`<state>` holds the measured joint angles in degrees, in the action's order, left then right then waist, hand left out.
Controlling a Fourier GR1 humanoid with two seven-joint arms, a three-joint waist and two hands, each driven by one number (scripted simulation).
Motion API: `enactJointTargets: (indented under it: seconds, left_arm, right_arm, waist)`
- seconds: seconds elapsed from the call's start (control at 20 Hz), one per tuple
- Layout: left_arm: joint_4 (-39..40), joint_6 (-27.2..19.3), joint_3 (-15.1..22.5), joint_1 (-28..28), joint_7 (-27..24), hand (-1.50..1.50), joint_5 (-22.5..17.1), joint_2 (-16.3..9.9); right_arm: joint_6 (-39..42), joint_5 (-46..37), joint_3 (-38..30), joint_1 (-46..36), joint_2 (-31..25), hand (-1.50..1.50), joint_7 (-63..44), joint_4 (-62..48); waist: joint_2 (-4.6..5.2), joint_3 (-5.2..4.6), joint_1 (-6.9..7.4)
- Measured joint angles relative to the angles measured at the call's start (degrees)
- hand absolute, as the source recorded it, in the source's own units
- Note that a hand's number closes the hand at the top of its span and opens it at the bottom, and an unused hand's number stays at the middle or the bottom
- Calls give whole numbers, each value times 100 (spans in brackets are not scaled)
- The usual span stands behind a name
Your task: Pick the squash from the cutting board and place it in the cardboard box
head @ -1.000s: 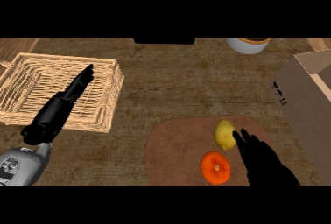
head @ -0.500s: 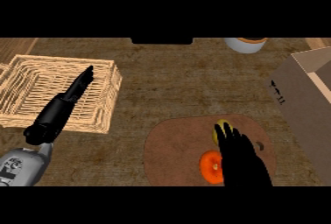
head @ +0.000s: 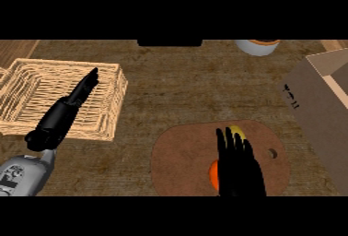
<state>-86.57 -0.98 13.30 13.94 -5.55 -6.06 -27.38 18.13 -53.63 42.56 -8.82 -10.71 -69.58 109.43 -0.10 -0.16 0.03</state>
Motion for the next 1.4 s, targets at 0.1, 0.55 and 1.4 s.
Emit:
enactJointTargets:
  seconds: [0.1, 0.55, 1.4]
  left_arm:
    - [-7, 43, -56, -3, 13, 0, -14, -32]
    - [-64, 128, -146, -94, -8, 0, 94, 68]
    - [-185, 335, -365, -68, 234, 0, 382, 366]
  right_arm:
    - [77, -136, -77, 44, 127, -150, 56, -144]
    - [351, -622, -307, 256, 754, -150, 395, -562]
    - [473, -1311, -787, 891, 938, 150, 942, -796]
  waist:
    - [-1, 3, 0]
    - [5, 11, 3]
    - [-14, 2, -10]
